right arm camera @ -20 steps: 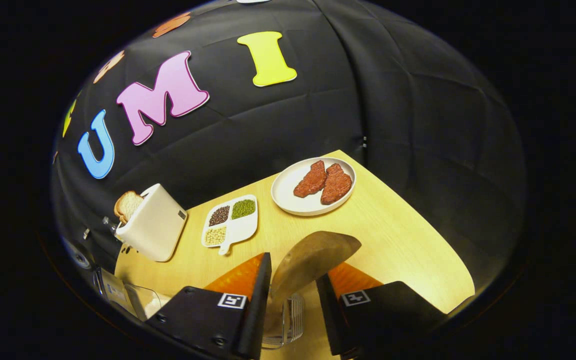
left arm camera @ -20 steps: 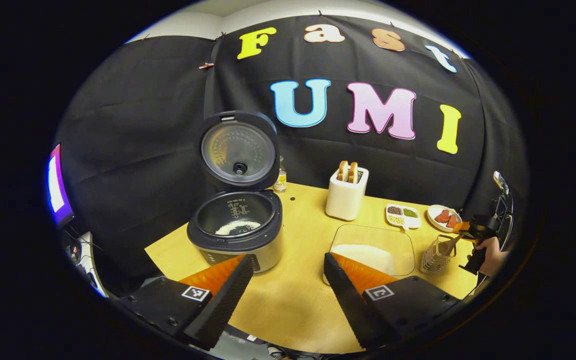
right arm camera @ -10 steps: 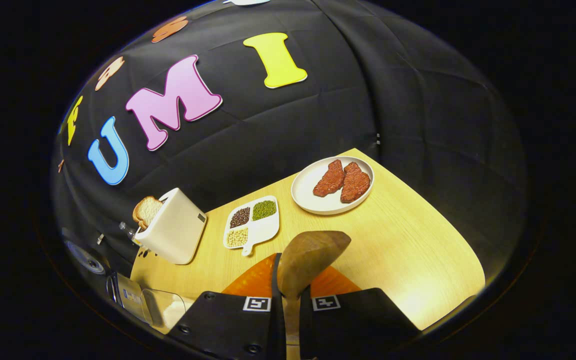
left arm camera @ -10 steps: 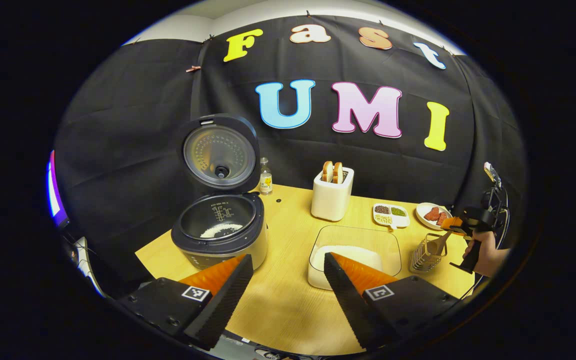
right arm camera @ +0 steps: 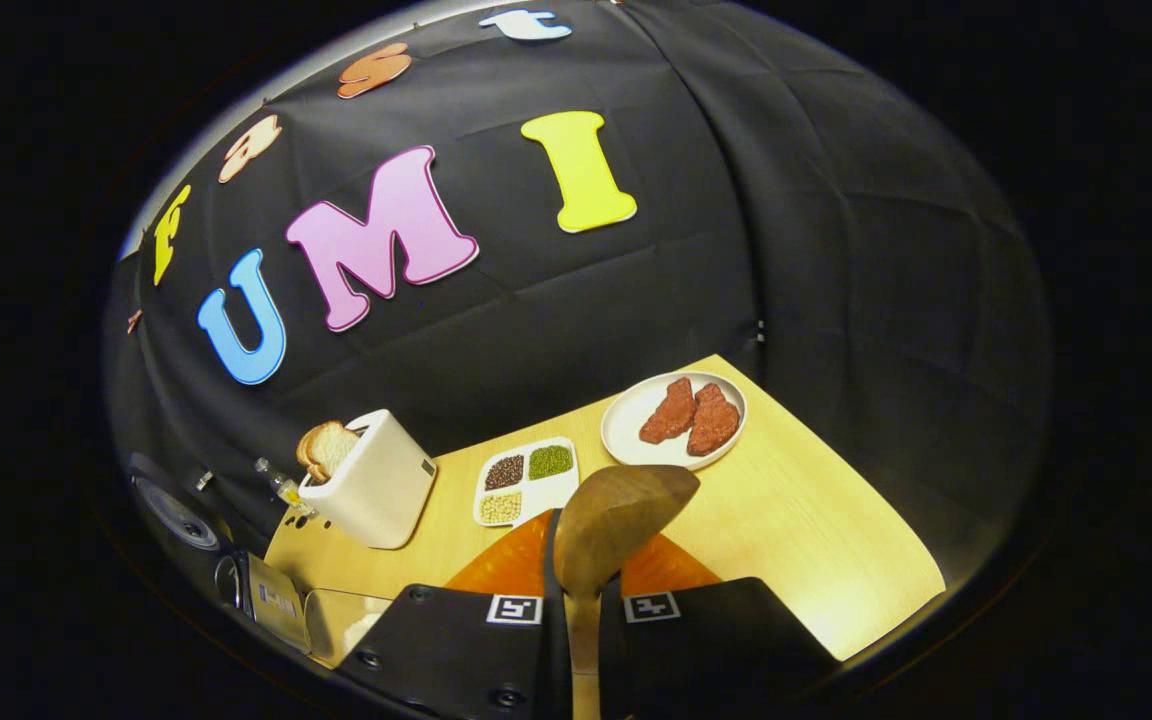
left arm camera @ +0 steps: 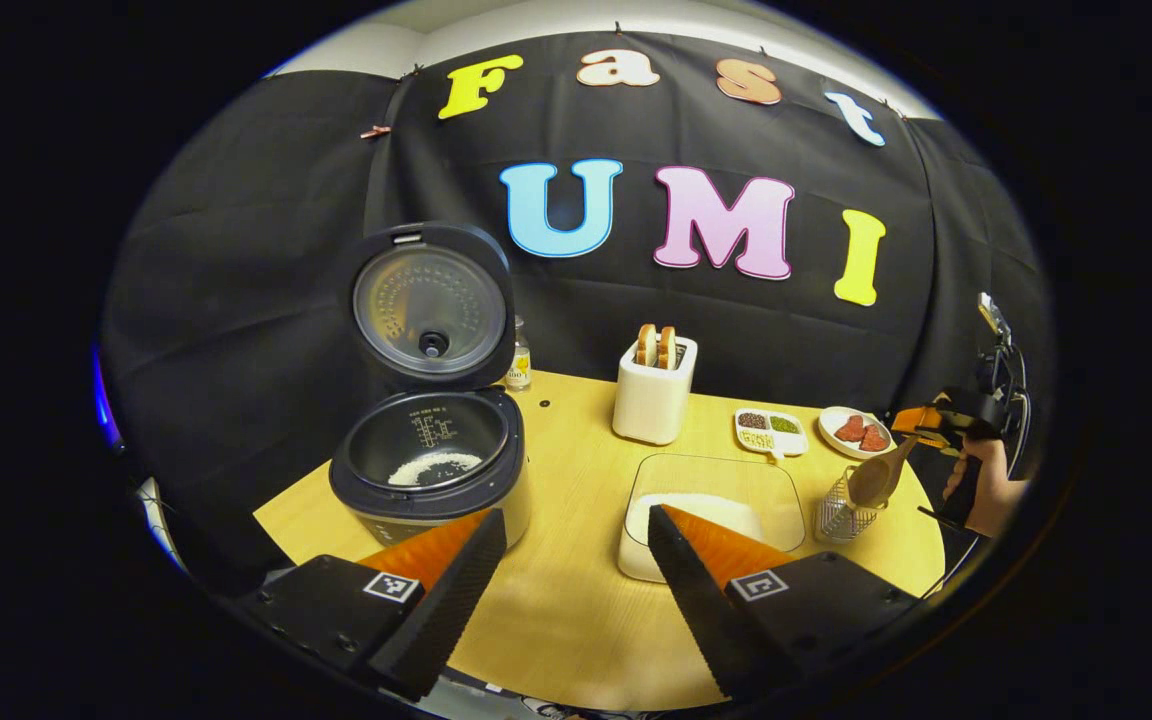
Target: Close the left gripper, press the button to open the rice cooker; take a wooden spoon from the chopstick holder with the right hand, scoop a spoonful of rice and pour it into the rice cooker, then put the wooden spoon back into the chopstick holder.
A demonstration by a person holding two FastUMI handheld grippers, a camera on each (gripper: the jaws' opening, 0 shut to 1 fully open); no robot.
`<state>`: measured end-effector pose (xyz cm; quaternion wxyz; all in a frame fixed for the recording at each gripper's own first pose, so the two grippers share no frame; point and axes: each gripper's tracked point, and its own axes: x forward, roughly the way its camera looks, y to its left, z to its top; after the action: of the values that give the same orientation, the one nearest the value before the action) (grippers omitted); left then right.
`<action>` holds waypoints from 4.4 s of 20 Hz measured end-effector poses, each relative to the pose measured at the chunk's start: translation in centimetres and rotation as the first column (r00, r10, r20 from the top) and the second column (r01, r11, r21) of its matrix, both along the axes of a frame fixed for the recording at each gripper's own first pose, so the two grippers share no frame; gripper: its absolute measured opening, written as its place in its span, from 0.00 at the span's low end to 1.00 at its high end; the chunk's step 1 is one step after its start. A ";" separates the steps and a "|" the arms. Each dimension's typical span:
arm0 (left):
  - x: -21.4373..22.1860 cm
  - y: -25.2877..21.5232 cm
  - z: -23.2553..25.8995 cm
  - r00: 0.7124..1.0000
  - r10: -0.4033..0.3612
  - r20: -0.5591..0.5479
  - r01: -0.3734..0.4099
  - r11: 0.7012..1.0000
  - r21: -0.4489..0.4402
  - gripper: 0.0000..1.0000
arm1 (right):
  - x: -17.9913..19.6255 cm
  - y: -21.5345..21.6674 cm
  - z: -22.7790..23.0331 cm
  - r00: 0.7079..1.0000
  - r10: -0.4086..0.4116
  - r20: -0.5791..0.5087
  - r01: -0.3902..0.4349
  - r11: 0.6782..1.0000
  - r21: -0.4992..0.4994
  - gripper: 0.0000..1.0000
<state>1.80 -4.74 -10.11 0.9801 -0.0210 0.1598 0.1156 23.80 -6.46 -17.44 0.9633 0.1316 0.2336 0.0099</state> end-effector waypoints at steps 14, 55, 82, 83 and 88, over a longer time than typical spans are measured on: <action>-0.2 10.7 -2.9 0.996 -0.089 0.022 0.090 0.994 -0.060 0.97 | -4.7 13.8 5.8 0.992 0.097 0.080 -0.100 0.994 0.034 0.15; -1.7 17.5 -5.4 0.995 -0.096 -0.006 0.095 0.990 -0.108 0.95 | -9.6 30.3 -8.5 0.940 0.232 -0.252 -0.173 0.957 0.234 0.15; -5.0 17.7 -4.1 0.999 -0.041 0.031 0.044 0.996 -0.084 0.95 | -9.4 19.8 -5.5 0.959 -0.005 -0.284 0.125 0.905 0.407 0.15; -5.3 17.6 -4.1 0.999 -0.040 0.033 0.043 0.996 -0.084 0.96 | -9.4 20.0 -5.2 0.959 -0.007 -0.284 0.131 0.897 0.422 0.15; -6.2 17.7 -3.5 0.998 -0.041 0.048 0.044 0.997 -0.067 0.95 | -9.4 21.3 -2.9 0.954 -0.008 -0.299 0.177 0.822 0.541 0.15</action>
<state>-4.36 12.97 -13.60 0.9846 -0.0534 0.1410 0.0887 14.43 14.82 -20.37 0.8374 0.4205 0.3489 0.0120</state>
